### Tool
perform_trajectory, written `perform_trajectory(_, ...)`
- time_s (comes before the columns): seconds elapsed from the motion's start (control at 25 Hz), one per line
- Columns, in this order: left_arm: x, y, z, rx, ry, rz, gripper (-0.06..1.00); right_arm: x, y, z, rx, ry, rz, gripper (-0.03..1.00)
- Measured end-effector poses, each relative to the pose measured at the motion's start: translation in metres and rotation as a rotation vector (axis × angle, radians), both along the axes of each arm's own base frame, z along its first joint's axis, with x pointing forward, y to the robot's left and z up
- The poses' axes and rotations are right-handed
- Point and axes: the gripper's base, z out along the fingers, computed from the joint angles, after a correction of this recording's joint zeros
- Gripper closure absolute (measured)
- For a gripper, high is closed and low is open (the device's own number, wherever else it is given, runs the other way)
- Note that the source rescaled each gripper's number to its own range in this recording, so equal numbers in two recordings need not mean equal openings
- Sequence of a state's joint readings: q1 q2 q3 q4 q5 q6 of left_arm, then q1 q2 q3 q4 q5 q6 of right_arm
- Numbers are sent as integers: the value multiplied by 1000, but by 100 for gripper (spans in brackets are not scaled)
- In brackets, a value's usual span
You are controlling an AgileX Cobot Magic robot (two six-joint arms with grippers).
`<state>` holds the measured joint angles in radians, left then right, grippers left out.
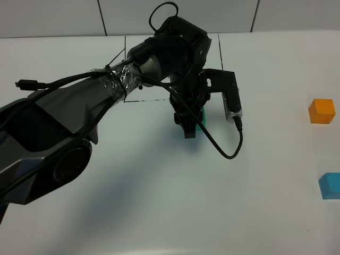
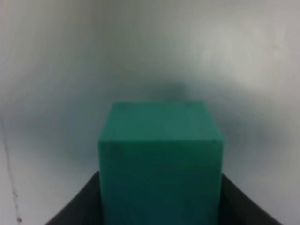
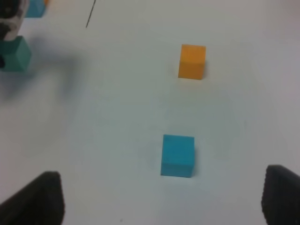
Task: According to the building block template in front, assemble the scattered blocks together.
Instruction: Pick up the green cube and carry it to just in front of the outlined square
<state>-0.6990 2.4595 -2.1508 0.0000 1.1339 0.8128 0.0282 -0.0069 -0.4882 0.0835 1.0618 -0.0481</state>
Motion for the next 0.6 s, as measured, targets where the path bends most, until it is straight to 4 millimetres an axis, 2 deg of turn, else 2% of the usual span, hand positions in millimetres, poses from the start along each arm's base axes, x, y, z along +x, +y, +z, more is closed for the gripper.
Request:
perform_trajectory(0.32, 4, -3, -20, -1, -3, -6, 93, 0, 0, 0, 0, 0, 0, 24)
perform_trajectory(0.6, 4, -3, -21, -1, -3, -7, 93, 0, 0, 0, 0, 0, 0, 24)
